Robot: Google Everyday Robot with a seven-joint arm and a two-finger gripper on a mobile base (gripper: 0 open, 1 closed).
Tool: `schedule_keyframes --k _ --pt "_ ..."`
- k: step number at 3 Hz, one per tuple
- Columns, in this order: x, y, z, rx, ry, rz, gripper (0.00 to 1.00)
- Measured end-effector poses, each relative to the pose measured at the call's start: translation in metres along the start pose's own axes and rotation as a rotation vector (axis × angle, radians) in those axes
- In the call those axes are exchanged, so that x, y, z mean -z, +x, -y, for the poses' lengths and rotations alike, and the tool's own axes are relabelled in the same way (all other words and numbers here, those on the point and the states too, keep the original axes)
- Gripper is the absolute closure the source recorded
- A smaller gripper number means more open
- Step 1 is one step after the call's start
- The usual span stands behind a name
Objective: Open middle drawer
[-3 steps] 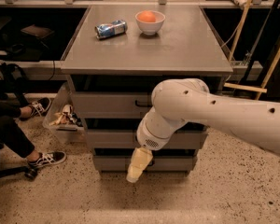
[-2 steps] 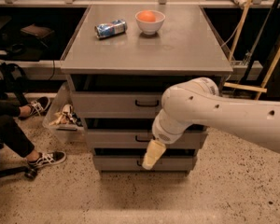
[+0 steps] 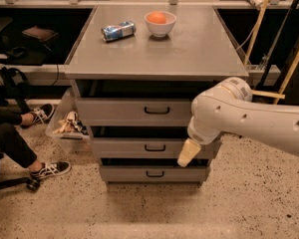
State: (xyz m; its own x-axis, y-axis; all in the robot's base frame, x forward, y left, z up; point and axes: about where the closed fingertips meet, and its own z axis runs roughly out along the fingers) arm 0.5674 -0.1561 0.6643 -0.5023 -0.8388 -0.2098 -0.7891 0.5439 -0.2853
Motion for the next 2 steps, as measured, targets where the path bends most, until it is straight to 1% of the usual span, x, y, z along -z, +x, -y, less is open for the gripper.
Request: schedule_keyframes --k 1,2 --pt "-0.001 0.003 0.001 0.020 -0.015 -0.002 0.00" --pt "0.001 0.030 0.018 0.073 -0.036 -0.050 0.00"
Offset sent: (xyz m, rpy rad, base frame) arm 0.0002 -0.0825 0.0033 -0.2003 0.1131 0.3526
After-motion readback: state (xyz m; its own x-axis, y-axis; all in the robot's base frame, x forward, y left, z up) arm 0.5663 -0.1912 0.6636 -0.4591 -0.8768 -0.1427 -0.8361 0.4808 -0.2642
